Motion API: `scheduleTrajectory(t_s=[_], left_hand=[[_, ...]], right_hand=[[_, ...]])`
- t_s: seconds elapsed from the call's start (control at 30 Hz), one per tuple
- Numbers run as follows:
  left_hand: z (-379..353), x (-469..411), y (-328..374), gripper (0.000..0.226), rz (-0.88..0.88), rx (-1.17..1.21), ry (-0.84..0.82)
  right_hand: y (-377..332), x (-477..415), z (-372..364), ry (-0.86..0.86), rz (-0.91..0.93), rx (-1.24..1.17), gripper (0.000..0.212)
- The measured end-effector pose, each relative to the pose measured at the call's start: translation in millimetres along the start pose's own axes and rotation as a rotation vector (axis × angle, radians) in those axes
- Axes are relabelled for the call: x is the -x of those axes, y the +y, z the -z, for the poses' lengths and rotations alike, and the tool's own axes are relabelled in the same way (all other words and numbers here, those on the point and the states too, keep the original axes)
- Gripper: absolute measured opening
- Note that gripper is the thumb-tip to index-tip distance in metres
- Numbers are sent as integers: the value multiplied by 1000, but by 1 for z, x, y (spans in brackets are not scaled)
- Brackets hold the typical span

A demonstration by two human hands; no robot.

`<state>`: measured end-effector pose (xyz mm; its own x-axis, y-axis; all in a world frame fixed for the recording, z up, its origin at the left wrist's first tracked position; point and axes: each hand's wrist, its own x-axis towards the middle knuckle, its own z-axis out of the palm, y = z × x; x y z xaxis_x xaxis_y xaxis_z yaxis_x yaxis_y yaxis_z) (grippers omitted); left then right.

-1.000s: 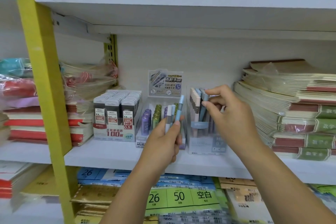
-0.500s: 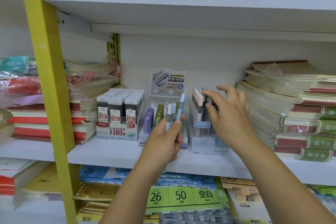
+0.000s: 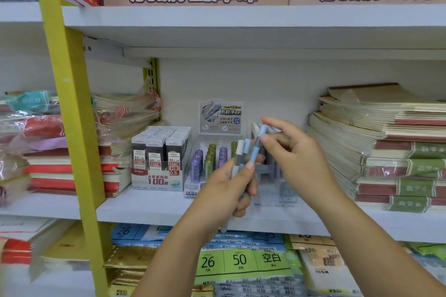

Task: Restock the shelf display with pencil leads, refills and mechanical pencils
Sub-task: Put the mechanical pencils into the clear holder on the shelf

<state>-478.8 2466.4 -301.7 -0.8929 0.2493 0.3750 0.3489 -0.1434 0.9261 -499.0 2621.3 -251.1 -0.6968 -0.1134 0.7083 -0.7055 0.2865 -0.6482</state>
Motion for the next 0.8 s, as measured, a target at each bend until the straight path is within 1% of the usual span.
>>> scheduleTrajectory(t_s=[0.03,0.1,0.13,0.23,0.3,0.4,0.5,0.53,0.6,0.7,0.8], left_hand=[[-1,1,0,22,12,-2,-10],[-3,2,0,22,31,-19,-5],[-2,3,0,22,39,-32,11],[4,3,0,22,52,-78,84],[10,3,0,22,65,-88,118],[16,3,0,21,97,-88,127],[17,2,0,12,136,-89,120],[16,2,0,13,146,-100,119],[14,2,-1,19,139,-108,118],[14,3,-3,20,109,-121,105],[17,3,-6,21,93,-141,107]], right_hand=[[-2,1,1,-39,-65,-119,24],[-6,0,7,-24,-105,-188,21],[-9,0,11,25,-88,-194,19],[-13,-3,27,248,25,-246,19],[-13,-4,35,312,129,-186,22],[-6,-4,39,258,219,29,24],[4,-4,32,179,225,216,23],[7,-4,29,161,223,254,23],[13,-4,24,125,220,309,21],[19,-3,19,66,195,360,19],[21,-5,17,49,154,365,21]])
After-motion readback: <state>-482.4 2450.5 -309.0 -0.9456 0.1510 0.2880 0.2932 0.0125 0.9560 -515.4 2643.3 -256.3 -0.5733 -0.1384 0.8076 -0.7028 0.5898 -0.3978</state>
